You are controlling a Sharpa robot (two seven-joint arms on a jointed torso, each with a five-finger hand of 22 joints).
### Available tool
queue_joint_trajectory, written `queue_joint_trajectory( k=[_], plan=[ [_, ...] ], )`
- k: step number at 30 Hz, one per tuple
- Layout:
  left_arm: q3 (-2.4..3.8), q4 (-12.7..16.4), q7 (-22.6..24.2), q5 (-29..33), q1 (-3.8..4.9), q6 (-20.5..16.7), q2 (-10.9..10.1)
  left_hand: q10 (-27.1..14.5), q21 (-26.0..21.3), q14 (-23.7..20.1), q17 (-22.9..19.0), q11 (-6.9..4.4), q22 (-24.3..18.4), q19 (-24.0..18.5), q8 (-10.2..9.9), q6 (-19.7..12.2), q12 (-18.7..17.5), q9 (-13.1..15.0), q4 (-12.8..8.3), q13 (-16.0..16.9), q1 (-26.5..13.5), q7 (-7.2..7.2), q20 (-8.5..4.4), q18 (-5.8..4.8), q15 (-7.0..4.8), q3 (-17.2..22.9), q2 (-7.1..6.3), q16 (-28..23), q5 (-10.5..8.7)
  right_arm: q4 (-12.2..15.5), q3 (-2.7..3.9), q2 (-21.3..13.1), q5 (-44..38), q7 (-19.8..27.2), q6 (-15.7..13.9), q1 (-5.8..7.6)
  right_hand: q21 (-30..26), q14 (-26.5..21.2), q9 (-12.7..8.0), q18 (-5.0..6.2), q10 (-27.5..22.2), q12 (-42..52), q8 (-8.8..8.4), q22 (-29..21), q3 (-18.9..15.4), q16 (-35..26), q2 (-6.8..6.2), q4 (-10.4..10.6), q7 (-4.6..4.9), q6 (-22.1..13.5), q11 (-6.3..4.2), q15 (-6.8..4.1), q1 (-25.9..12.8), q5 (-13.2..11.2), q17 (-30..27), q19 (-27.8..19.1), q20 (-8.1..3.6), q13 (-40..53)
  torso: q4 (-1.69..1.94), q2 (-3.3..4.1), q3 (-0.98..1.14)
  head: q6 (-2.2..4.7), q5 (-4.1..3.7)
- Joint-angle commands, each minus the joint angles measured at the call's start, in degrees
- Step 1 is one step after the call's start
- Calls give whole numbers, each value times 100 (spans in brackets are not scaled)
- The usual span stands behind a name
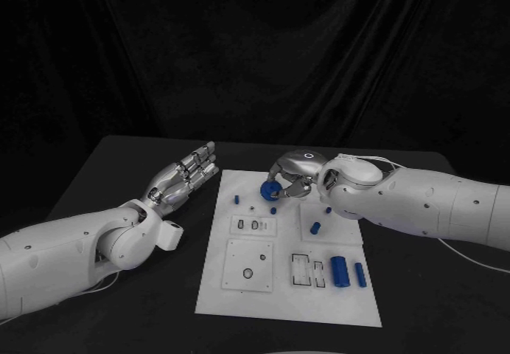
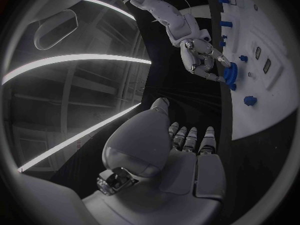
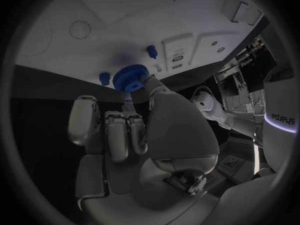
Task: Assemble the parts on the task board
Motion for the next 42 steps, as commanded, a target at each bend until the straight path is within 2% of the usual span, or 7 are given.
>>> queue_joint_trajectory(
  k=[1, 16, 19, 20, 22, 33, 42],
  plan=[
    [5, 17, 54, -5, 9, 68, 17, -10, -20, -2, -7, 40, -7, -7, 19, -1, -20, 7, 6, -7, 70, -4, 36, 101, 42, 32, 3, -21, 36, -117, 4, 69, 7, 76, 71, -26, -3, 601, 1203, -52, 593, 15, 349, 223, 18, 15, 66, 32, -288, 243, 49, 45, 14, 32, 1509, 8, 23, 1509, 10, 2, 0, -2, 2],
    [5, 9, 34, -5, 9, 93, 40, -10, -20, -2, -7, 40, -7, -7, 22, 13, -20, 9, 3, -7, 70, -3, 38, 101, 45, 34, 1, -21, 37, -405, 4, 262, 7, 2, 259, -65, -107, 601, 1174, -29, 593, 15, 144, 189, 63, 15, 88, 24, -193, -123, 73, 83, 29, 35, 1509, -59, 71, 1509, -4, -1, -1, -28, 1],
    [5, 5, 27, -5, 9, 98, 43, -10, -20, -2, -7, 40, -7, -7, 23, 22, -20, 11, 0, -7, 70, 2, 41, 102, 48, 38, 1, -21, 37, -413, 4, 269, 7, -14, 276, -67, -228, 601, 1018, -4, 593, 15, -136, 129, 100, 15, 70, 57, -157, -570, 74, 81, -6, 41, 1509, -134, 71, 1509, -14, -4, -1, -7, 12],
    [5, 3, 25, -5, 9, 99, 44, -10, -20, -2, -7, 40, -7, -7, 23, 22, -20, 11, 0, -7, 70, 2, 41, 102, 48, 38, 1, -21, 37, -414, 4, 270, 7, -19, 282, -68, -299, 601, 877, 10, 593, 15, -357, 96, 131, 15, 51, 72, -152, -897, 78, 82, -21, 43, 1509, -173, 75, 1509, -14, -4, -2, -6, 14],
    [5, -1, 21, -5, 9, 103, 46, -10, -20, -2, -7, 40, -7, -7, 23, 22, -20, 11, 0, -7, 70, 2, 41, 102, 48, 38, 1, -21, 37, -416, 4, 273, 7, -34, 302, -69, -311, 601, 788, 12, 593, 15, -479, 101, 159, 15, 41, 61, -193, -1054, 51, 69, -6, 60, 1509, -171, 67, 1509, -16, -6, -6, -1, 17],
    [5, -8, -5, -5, 9, 128, 62, -10, -20, -2, -7, 34, -7, -7, 28, 43, -20, 14, -19, -7, 76, 62, 55, 102, 57, 66, 13, -21, 49, -426, 4, 271, 7, -176, 357, -70, -556, 600, 477, 56, 593, 15, -521, -7, 338, 14, 179, 89, -210, -1347, 27, 43, -19, 310, 1509, -278, 38, 1509, -11, -6, 8, -29, 7],
    [5, -8, -22, -5, 9, 142, 52, -10, -20, -2, -7, 32, -7, -7, 31, 57, -20, 16, -24, -7, 78, 77, 57, 102, 56, 72, 14, -21, 49, -349, 5, 189, 7, -126, 154, -73, -575, 600, 319, 52, 593, 15, -503, 19, 357, 12, 193, 113, -208, -1421, 22, 33, -121, -75, 1507, -244, 26, 1509, -15, -7, 3, -9, 23]
  ],
)
